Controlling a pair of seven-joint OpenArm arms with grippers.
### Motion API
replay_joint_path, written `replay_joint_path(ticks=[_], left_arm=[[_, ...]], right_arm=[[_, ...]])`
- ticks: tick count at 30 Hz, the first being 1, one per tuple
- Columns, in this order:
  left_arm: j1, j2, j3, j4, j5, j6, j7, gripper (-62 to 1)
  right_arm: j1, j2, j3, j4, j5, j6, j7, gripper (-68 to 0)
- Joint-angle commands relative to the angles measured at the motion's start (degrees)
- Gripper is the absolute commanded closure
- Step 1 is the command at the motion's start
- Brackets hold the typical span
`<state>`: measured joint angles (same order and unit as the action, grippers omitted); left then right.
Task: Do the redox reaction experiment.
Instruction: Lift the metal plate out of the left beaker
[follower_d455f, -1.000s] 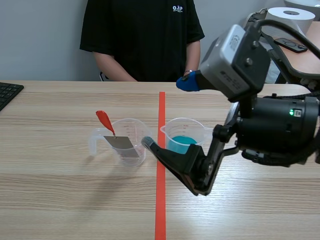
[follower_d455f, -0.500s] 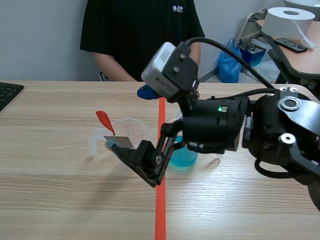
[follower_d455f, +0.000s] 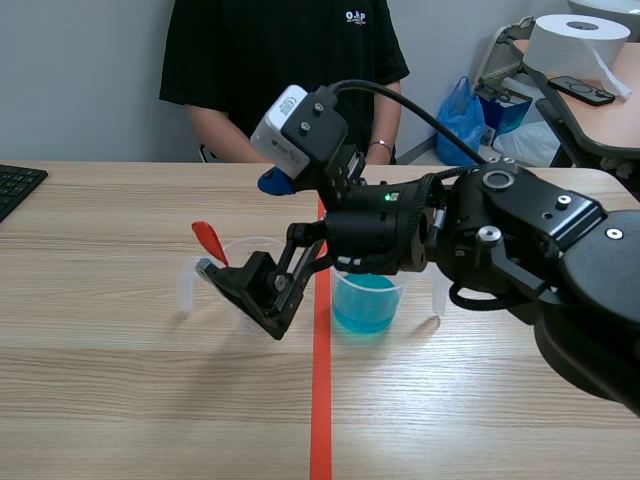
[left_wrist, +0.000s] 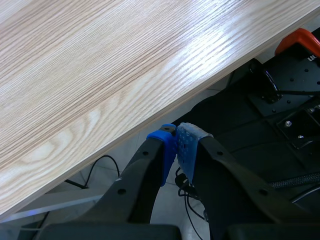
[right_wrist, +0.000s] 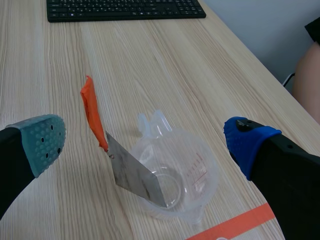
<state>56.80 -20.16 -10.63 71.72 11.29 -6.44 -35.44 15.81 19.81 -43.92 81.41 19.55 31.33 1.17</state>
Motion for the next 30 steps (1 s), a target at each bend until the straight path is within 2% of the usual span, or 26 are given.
replay_joint_path(ticks=[1,5,9,21,30], left_arm=[[0.31,0.26,-0.33,0.96,-0.15,-0.13,-0.70,-3.8],[0.31,0.26,-0.33,0.96,-0.15,-0.13,-0.57,-3.8],[0.33,0.26,-0.33,0.96,-0.15,-0.13,-0.55,-3.8],[0.33,0.26,-0.33,0.96,-0.15,-0.13,-0.57,-3.8],[0.33,0.26,-0.33,0.96,-0.15,-0.15,-0.57,-3.8]], right_arm=[[1.51,-0.46,-0.04,0.66,0.61,0.26,1.05,-67.9],[1.95,-0.63,-0.04,0.35,0.61,0.48,0.66,-67.2],[2.64,-0.90,-0.04,0.33,0.61,0.48,-0.31,-60.8],[3.28,-1.90,-0.04,0.33,0.61,0.48,-2.58,-49.0],[3.26,-1.90,-0.04,0.33,0.61,0.44,-1.79,-28.3]])
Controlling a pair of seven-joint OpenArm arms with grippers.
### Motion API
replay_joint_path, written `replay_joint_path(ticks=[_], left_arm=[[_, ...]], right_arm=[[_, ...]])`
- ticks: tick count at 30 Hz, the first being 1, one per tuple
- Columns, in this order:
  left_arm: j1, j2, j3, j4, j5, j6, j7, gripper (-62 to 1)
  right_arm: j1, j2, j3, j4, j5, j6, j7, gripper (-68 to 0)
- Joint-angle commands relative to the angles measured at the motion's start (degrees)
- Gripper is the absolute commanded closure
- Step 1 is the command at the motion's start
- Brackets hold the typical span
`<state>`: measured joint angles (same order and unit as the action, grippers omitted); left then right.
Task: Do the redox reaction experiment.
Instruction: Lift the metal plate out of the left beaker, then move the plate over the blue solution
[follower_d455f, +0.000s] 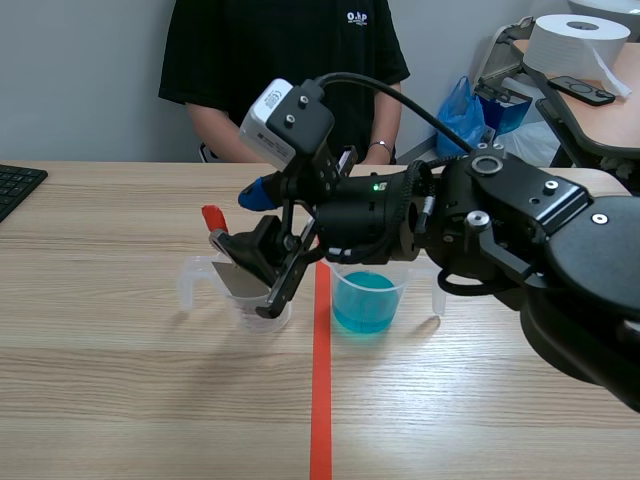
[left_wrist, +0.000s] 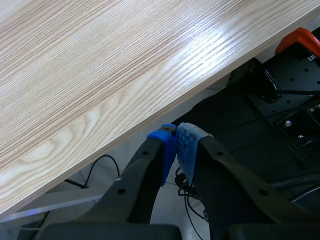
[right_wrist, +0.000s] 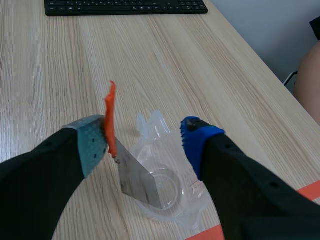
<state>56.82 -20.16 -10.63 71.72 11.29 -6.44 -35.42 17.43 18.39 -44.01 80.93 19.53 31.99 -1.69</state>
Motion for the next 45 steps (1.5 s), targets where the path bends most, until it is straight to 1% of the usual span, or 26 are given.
replay_joint_path(ticks=[1,4,11,15,26,28,33,39,45], left_arm=[[0.31,0.26,-0.33,0.96,-0.15,-0.15,-0.59,-3.8],[0.31,0.26,-0.33,0.96,-0.15,-0.15,-0.59,-3.8],[0.31,0.26,-0.33,0.96,-0.15,-0.15,-0.59,-3.8],[0.31,0.26,-0.33,0.96,-0.15,-0.15,-0.59,-3.8],[0.33,0.26,-0.33,0.96,-0.15,-0.15,-0.59,-3.8],[0.33,0.26,-0.33,0.96,-0.15,-0.15,-0.59,-3.8],[0.33,0.24,-0.33,0.96,-0.13,-0.13,-0.59,-3.8],[0.33,0.11,-0.33,0.96,0.11,-0.13,-0.59,-3.8],[0.33,0.11,-0.33,0.96,0.09,-0.13,-0.59,-3.8]], right_arm=[[1.64,-0.48,0.04,0.81,0.63,-0.22,1.20,-26.1],[1.64,-0.48,0.04,0.81,0.63,-0.22,1.90,-20.4],[1.64,-0.48,0.07,0.81,0.61,-0.24,3.58,-9.5],[1.64,-0.48,0.07,0.81,0.61,-0.24,4.02,-1.6],[1.81,-0.48,0.42,1.01,0.66,-0.22,4.83,-1.8],[1.79,-0.46,0.90,1.42,1.99,-0.20,4.50,-1.8],[1.79,-0.46,3.28,4.72,5.22,-0.17,0.39,-1.8],[1.77,-0.46,5.86,10.75,8.76,-0.17,-7.78,-1.8],[1.77,-0.46,9.22,16.15,14.53,-0.17,-15.06,-1.8]])
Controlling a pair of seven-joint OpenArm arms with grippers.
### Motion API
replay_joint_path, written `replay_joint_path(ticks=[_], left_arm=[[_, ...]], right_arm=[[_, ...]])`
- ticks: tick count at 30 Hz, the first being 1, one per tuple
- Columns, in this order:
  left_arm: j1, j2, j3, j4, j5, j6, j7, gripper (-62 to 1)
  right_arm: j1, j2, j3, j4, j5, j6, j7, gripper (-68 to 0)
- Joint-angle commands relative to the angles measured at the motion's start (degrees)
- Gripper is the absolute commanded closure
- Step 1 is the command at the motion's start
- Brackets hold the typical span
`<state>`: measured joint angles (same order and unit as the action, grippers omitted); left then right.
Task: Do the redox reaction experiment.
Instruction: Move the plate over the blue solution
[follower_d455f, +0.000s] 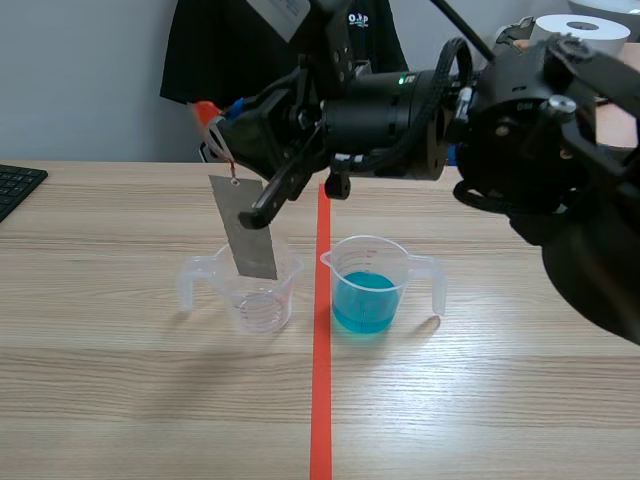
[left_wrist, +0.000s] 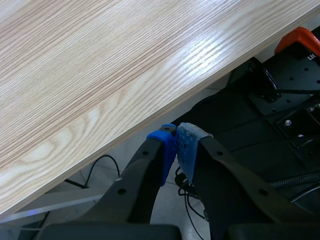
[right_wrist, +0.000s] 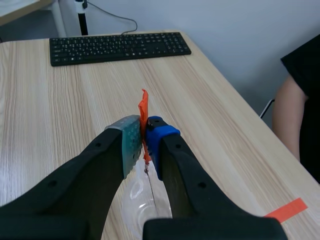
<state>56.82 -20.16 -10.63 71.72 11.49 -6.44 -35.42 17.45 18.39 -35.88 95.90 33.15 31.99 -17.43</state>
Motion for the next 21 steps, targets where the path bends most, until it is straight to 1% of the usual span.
replay_joint_path(ticks=[1,8,13,16,21], left_arm=[[0.33,0.11,-0.33,0.96,-0.11,-0.13,-0.59,-3.8],[0.31,0.11,-0.33,0.96,-0.13,-0.13,-0.59,-3.8],[0.31,0.11,-0.33,0.96,-0.11,-0.15,-0.59,-3.8],[0.31,0.09,-0.33,0.96,-0.09,-0.13,-0.79,-4.1],[0.31,0.11,-0.33,0.96,-0.09,-0.20,-0.79,-4.1]], right_arm=[[1.75,-0.46,1.88,2.12,1.97,-0.17,-0.66,-1.8],[1.73,-0.44,8.61,8.44,8.59,-0.17,-9.73,-1.8],[1.55,0.04,14.01,10.25,14.99,-0.17,-16.33,-1.7],[1.55,1.68,16.59,10.25,17.55,-0.15,-17.68,-1.7],[1.55,4.87,20.63,10.25,19.21,-0.15,-18.71,-1.7]])
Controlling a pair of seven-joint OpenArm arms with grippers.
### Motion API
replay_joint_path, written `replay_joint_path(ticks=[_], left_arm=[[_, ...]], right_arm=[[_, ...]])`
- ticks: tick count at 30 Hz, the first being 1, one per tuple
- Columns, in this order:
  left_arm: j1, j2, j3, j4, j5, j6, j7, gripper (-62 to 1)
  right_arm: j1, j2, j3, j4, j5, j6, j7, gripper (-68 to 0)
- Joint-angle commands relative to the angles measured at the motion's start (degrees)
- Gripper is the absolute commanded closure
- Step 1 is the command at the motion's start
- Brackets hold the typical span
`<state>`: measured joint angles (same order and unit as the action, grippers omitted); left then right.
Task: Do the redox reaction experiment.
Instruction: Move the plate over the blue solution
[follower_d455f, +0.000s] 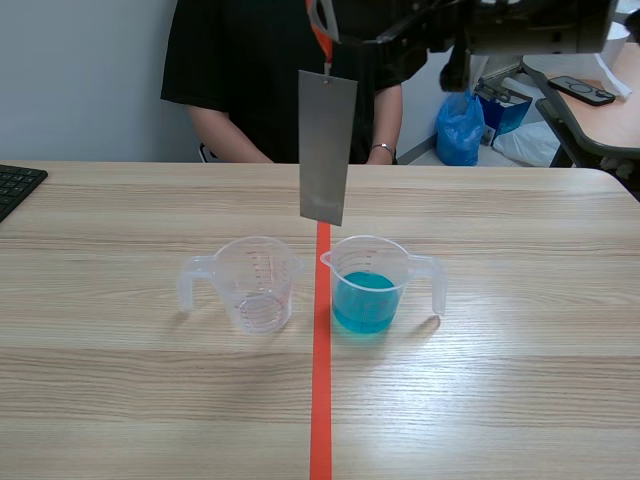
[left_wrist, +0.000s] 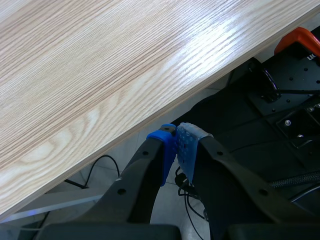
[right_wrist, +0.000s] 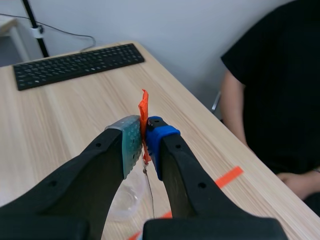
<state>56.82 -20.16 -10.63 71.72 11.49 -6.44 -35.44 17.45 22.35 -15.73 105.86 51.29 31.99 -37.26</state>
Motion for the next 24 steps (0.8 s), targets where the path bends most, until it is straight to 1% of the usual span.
replay_joint_path(ticks=[1,5,8,15,24], left_arm=[[0.31,0.11,-0.33,0.96,-0.11,-0.17,-0.76,-4.1],[0.31,0.11,-0.33,0.96,-0.13,-0.17,-0.76,-4.1],[0.31,0.11,-0.33,0.96,-0.13,-0.33,-0.55,-4.1],[0.31,0.11,-0.33,0.96,-0.13,-0.33,1.90,-4.1],[0.31,0.11,-0.33,0.96,-0.15,-0.33,1.81,-4.1]], right_arm=[[1.55,1.51,1.03,0.28,1.27,-0.15,1.09,-1.7],[1.55,3.85,1.97,0.26,1.90,-0.17,0.70,-1.7],[1.40,4.83,1.97,0.24,2.01,-0.15,0.72,-1.7],[1.27,4.96,1.95,0.04,2.32,0.07,0.70,-1.7],[1.25,5.49,1.86,0.04,2.69,0.09,0.74,-1.7]])
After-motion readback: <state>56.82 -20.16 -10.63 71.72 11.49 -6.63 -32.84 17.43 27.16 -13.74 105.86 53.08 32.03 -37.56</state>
